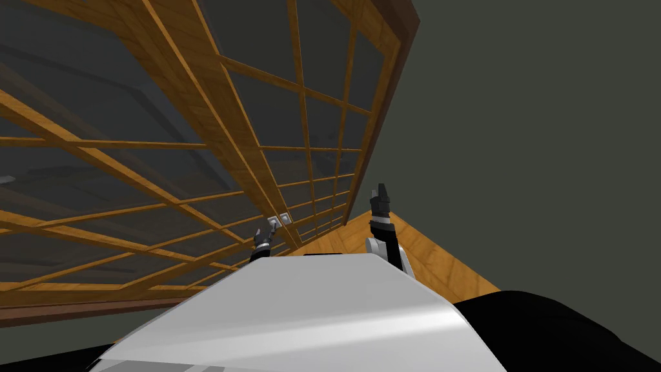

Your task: Pull the door open

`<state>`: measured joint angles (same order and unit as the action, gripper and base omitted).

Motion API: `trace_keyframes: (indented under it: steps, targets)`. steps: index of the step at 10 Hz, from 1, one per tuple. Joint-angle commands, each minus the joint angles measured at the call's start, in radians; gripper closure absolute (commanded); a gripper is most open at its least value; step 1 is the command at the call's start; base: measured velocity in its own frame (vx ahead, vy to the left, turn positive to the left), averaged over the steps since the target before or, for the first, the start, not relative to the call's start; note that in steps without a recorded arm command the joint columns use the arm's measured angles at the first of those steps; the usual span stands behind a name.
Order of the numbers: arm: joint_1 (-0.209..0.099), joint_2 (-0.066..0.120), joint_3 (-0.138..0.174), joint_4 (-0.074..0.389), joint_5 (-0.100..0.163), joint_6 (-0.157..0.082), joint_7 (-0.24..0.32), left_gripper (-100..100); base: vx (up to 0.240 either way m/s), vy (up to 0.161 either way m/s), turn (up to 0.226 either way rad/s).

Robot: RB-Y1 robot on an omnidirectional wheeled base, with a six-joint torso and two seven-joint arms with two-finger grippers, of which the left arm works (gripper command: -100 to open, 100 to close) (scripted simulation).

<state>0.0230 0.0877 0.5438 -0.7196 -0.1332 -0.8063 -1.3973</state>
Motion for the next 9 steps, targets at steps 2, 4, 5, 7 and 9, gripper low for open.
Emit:
trace_keyframes:
  steps: [2,4,5,7,9]
  targets:
    - [0.000,0.000,0.000,0.000,0.000,0.000,0.000,100,0.005,-0.009,0.003]
    - [0.000,0.000,0.000,0.000,0.000,0.000,0.000,100,-0.017,-0.023,-0.034]
    - [0.000,0.000,0.000,0.000,0.000,0.000,0.000,100,0.002,-0.006,0.017]
    - [0.000,0.000,0.000,0.000,0.000,0.000,0.000,100,0.000,0.000,0.000]
    - [0.026,0.001,0.002,0.024,0.003,-0.005,0.009,-100,-0.148,0.003,0.110]
